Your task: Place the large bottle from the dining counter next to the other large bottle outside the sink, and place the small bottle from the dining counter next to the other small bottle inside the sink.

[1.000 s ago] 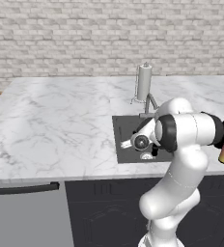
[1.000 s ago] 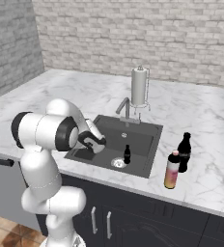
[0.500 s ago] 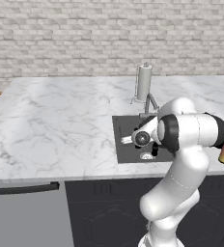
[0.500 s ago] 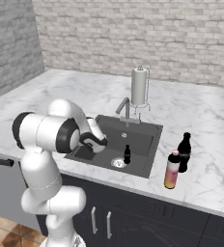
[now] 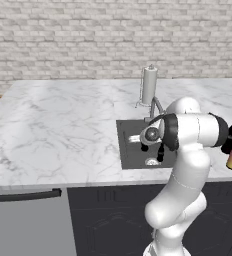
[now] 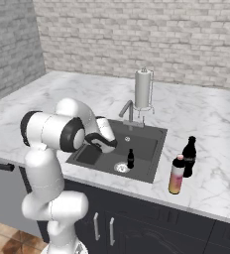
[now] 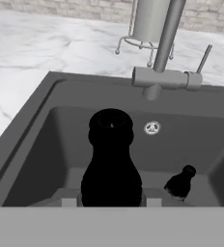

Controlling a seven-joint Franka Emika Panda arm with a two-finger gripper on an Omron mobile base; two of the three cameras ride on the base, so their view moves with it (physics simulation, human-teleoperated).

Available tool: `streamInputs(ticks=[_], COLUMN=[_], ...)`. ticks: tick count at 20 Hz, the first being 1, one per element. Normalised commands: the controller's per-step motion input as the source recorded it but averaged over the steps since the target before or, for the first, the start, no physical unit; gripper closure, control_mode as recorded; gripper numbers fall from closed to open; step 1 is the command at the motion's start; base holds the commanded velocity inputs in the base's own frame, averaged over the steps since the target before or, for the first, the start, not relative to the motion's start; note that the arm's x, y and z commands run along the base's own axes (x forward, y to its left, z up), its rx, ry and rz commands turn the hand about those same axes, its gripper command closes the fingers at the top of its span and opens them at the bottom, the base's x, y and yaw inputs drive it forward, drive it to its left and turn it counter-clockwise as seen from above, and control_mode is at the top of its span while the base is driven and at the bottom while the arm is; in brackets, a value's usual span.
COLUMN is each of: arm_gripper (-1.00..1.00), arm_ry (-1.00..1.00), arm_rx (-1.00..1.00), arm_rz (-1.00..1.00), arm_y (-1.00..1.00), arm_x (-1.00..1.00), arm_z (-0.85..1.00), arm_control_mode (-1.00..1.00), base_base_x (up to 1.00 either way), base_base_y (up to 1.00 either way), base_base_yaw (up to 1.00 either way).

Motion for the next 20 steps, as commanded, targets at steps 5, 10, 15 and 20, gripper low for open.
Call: streamInputs(ticks=[5, 10, 15, 20], arm_gripper=[1.00, 1.00, 1.00, 1.00], arm_ry=[0.00, 0.00, -0.04, -0.05], arm_rx=[0.00, 0.00, 0.00, 0.00], arm_rz=[0.00, 0.00, 0.00, 0.00], arm_y=[-0.12, -0.16, -0.29, -0.31], arm_x=[0.00, 0.00, 0.00, 0.00], arm_z=[-0.58, -0.52, -0.47, -0.45], arm_control_mode=[-1.00, -1.00, -1.00, -1.00], base_base_x=[0.00, 0.00, 0.00, 0.00], base_base_y=[0.00, 0.00, 0.00, 0.00], base_base_yaw=[0.00, 0.00, 0.00, 0.00])
